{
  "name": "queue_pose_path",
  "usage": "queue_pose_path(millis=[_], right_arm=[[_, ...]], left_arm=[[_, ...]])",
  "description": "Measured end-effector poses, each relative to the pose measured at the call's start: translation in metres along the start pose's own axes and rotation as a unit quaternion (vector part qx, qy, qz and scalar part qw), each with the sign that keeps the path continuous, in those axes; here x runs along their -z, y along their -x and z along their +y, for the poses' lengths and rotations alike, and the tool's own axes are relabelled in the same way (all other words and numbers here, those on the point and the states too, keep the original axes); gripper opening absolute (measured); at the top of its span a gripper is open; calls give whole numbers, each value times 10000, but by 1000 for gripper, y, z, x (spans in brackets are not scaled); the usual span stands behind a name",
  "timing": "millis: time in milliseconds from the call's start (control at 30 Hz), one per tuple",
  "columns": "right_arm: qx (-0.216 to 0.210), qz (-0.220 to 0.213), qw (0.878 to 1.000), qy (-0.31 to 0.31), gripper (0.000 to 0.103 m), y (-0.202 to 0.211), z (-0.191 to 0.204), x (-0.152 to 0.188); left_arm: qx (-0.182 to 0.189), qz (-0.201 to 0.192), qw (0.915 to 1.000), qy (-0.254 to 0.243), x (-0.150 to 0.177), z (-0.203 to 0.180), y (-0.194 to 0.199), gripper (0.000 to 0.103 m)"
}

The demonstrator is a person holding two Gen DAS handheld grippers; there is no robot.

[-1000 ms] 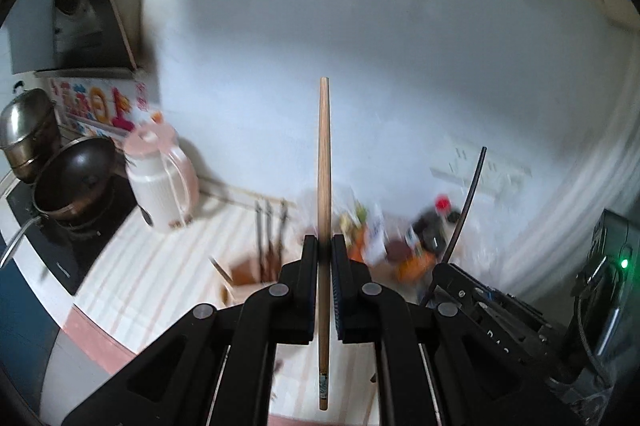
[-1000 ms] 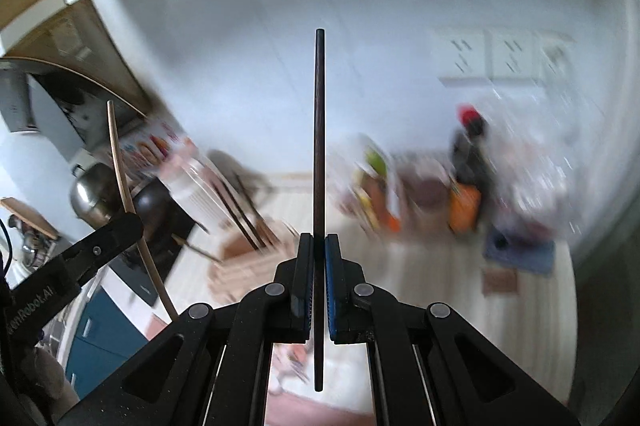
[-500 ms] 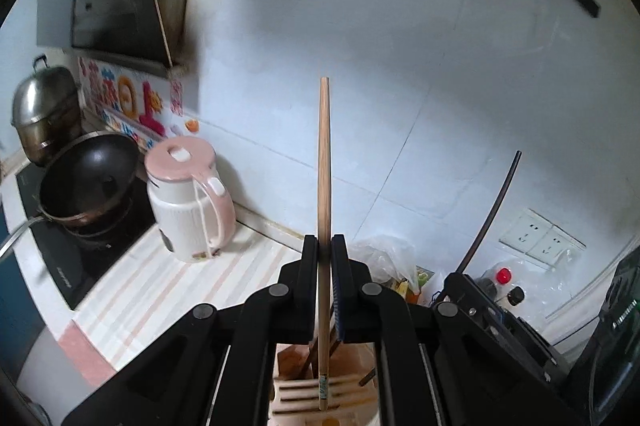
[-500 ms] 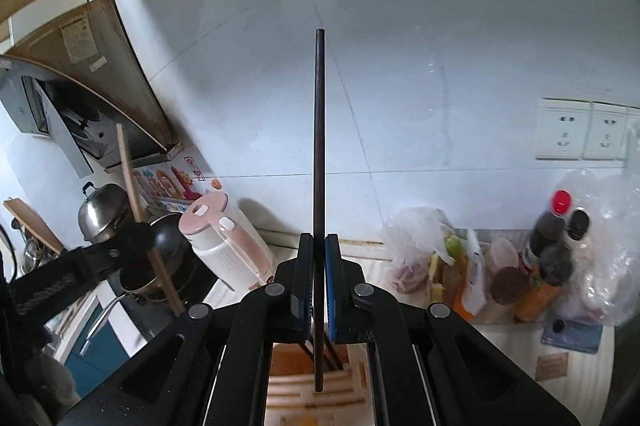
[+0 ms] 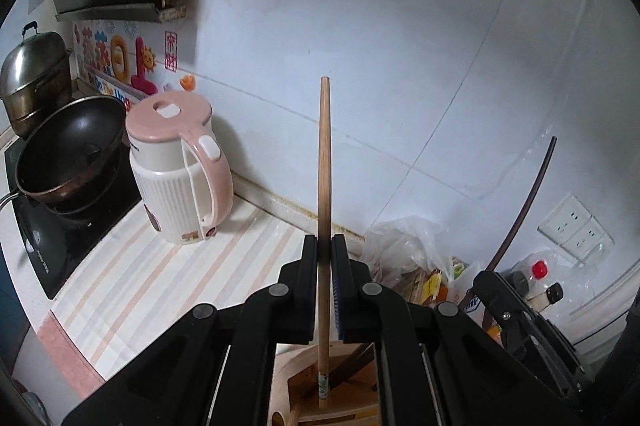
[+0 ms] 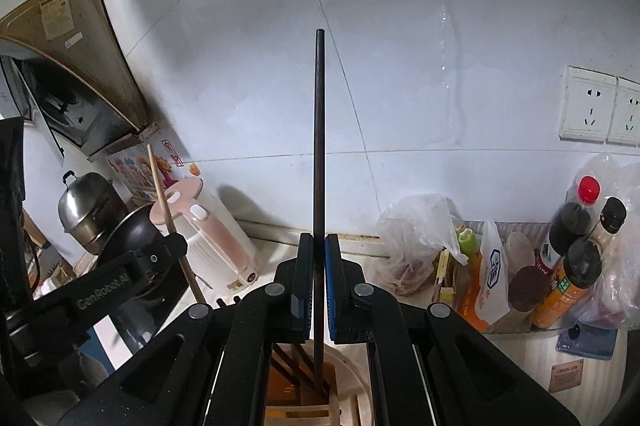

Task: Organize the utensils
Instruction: 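Lower both chopsticks into the holder and open both tools, then move both tools back down to the last two chopsticks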

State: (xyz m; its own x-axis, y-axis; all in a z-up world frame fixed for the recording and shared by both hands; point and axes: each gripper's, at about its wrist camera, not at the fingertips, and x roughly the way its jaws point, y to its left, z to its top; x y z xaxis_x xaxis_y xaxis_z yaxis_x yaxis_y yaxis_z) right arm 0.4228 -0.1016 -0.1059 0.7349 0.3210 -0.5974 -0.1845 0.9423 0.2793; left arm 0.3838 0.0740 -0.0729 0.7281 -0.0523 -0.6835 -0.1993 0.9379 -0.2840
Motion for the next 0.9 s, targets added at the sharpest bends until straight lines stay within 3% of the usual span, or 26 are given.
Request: queue_pose_path(millis=[167, 267, 300, 333, 400, 500, 567, 700, 800, 900], right_arm=[[-27, 231, 9997, 107, 6, -2, 1, 4], [-33, 437, 9989, 146, 13, 2, 1, 5], [-31, 468, 9988, 129, 24, 6, 0, 5], [-23, 477, 9988, 113, 30, 11, -1, 4], [-4, 452, 9990, 65, 38, 23, -5, 2], [123, 423, 9990, -61, 40, 50, -13, -1], [287, 396, 9987, -109, 45, 67, -20, -1], [596, 424, 9969, -290, 59, 104, -43, 11], [744, 525, 9945, -517, 72, 124, -67, 27], [951, 703, 9900, -774, 76, 139, -97, 55]], left_arm=[[14, 357, 9993, -73, 5, -3, 12, 6], [-11, 248, 9996, -160, 6, -6, 39, 17], [-124, 219, 9994, -218, 6, -8, 50, 34], [-197, 188, 9993, -252, 6, -8, 57, 58], [-389, -4, 9989, -271, 9, -4, 77, 82], [-597, 23, 9978, -285, 17, 4, 91, 87], [-723, 87, 9969, -284, 24, 9, 95, 102], [-912, 114, 9947, -458, 49, 10, 100, 103], [-842, 294, 9946, -523, 75, 8, 99, 103], [-824, 522, 9922, -777, 106, -2, 93, 103]])
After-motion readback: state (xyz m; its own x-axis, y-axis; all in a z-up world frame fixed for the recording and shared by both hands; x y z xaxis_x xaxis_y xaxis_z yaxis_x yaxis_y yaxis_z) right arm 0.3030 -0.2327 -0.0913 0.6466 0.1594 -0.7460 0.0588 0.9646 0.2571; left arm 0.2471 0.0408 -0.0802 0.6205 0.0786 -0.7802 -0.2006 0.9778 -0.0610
